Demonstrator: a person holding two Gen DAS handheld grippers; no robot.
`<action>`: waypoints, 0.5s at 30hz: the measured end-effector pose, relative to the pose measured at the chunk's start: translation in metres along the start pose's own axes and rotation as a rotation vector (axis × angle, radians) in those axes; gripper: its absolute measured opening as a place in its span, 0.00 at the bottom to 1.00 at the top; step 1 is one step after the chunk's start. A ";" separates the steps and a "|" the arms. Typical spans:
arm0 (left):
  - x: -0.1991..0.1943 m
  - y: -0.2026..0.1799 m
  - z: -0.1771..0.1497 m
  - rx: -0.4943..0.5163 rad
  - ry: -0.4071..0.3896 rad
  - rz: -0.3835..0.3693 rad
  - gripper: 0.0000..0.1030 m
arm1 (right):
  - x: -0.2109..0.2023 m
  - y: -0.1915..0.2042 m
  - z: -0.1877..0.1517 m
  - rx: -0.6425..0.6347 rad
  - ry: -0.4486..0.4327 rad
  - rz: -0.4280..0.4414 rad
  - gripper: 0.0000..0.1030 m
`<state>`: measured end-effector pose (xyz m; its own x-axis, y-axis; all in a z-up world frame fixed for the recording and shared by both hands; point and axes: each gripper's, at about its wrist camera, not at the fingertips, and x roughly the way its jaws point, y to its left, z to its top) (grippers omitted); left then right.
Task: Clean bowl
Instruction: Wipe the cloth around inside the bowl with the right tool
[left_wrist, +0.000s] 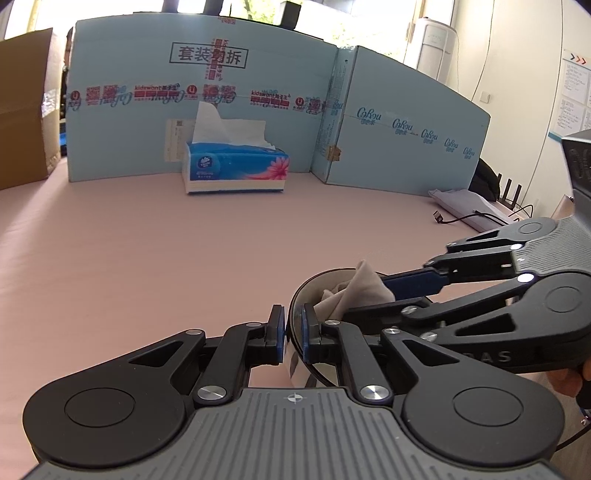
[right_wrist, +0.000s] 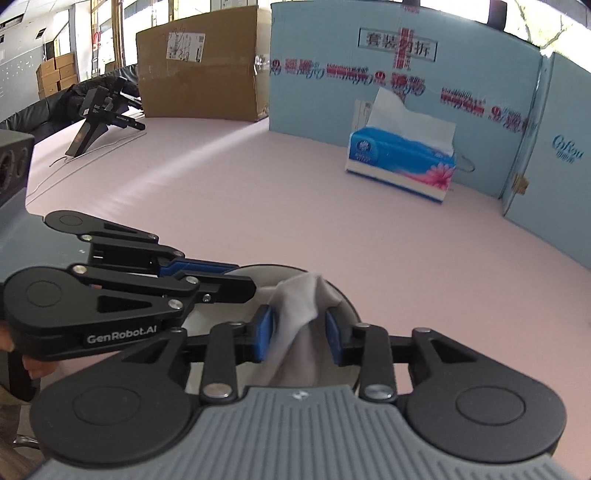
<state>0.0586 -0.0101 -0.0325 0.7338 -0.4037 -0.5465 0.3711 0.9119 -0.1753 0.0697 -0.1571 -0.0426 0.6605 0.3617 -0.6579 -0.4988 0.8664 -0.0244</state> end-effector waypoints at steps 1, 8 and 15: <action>0.000 0.000 0.000 0.000 0.000 -0.001 0.12 | -0.001 0.000 0.000 -0.002 -0.003 -0.001 0.34; -0.002 0.000 -0.001 0.011 0.000 0.000 0.13 | 0.022 0.000 0.001 -0.013 0.056 0.002 0.09; -0.004 0.000 -0.002 0.026 0.003 0.001 0.14 | 0.032 -0.006 0.008 0.001 0.090 0.073 0.09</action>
<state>0.0542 -0.0078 -0.0321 0.7325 -0.4025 -0.5490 0.3848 0.9101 -0.1538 0.0983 -0.1477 -0.0580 0.5691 0.3913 -0.7232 -0.5433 0.8391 0.0264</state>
